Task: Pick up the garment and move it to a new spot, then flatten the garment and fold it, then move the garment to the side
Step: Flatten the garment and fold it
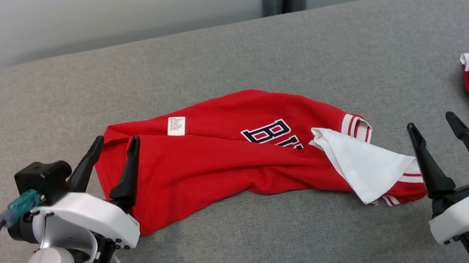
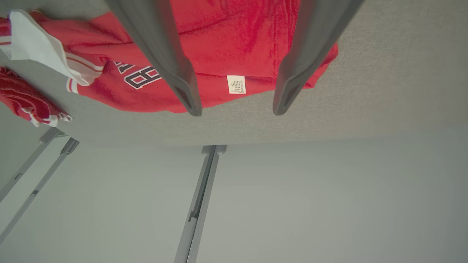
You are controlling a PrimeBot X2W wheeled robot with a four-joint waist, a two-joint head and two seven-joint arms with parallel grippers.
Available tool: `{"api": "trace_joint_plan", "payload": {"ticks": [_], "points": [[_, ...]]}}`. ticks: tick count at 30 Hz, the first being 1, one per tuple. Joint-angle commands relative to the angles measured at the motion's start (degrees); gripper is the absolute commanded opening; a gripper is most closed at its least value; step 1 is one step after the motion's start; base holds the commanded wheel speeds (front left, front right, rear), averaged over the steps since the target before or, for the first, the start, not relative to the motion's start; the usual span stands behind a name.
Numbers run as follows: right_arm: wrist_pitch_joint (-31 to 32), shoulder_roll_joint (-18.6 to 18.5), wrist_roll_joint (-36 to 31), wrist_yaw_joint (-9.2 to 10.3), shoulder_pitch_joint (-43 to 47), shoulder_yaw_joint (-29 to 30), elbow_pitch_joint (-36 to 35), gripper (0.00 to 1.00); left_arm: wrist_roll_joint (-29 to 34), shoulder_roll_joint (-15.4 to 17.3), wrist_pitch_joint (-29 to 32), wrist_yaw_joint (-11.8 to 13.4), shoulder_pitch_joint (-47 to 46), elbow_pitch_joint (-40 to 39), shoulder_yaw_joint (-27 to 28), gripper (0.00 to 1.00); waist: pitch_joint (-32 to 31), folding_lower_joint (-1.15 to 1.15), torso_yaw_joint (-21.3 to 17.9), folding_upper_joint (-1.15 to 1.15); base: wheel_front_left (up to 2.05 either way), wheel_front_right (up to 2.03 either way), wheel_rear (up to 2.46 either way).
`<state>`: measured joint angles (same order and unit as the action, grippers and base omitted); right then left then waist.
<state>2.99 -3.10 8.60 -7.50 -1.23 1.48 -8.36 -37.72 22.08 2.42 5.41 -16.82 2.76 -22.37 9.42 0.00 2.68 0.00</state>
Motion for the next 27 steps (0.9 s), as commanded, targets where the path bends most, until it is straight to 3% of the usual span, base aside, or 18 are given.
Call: {"api": "trace_joint_plan", "payload": {"ticks": [1,3,4,15,26,27], "points": [[-0.3,-0.1,0.1,0.04,-1.4,-0.5,0.3,1.00,-1.8,0.1,2.0,-2.0,-2.9,3.8,-0.1,1.00,4.1,0.00,-2.6,0.00,0.00,0.00,0.00],[-0.6,-0.1,0.1,0.03,-1.8,-0.8,0.5,1.00,-2.9,0.0,2.9,-2.9,-4.3,5.9,0.0,1.00,5.0,0.00,-3.0,0.00,0.00,0.00,0.00],[-0.9,-0.1,0.1,0.04,-2.5,-1.1,0.9,1.00,-4.1,0.1,4.2,-4.5,-6.5,10.0,0.1,1.00,6.4,0.00,-3.8,0.00,0.00,0.00,0.00],[-2.8,0.0,0.5,0.03,-5.5,-2.3,2.9,1.00,-8.0,0.7,5.4,-10.4,-14.4,26.2,1.2,1.00,10.6,0.00,-6.3,0.00,0.00,0.00,0.00],[-3.8,0.1,1.0,0.03,-6.0,-1.8,4.4,1.00,-7.7,0.5,2.8,-12.3,-17.4,31.3,-0.8,1.00,11.4,0.00,-6.2,0.00,0.00,0.00,0.00],[-3.9,0.1,1.0,0.03,-6.1,-1.8,4.5,1.00,-7.7,0.5,2.6,-12.3,-17.4,31.2,-1.1,0.91,11.4,0.00,-6.1,0.00,0.00,0.00,0.00]]}}
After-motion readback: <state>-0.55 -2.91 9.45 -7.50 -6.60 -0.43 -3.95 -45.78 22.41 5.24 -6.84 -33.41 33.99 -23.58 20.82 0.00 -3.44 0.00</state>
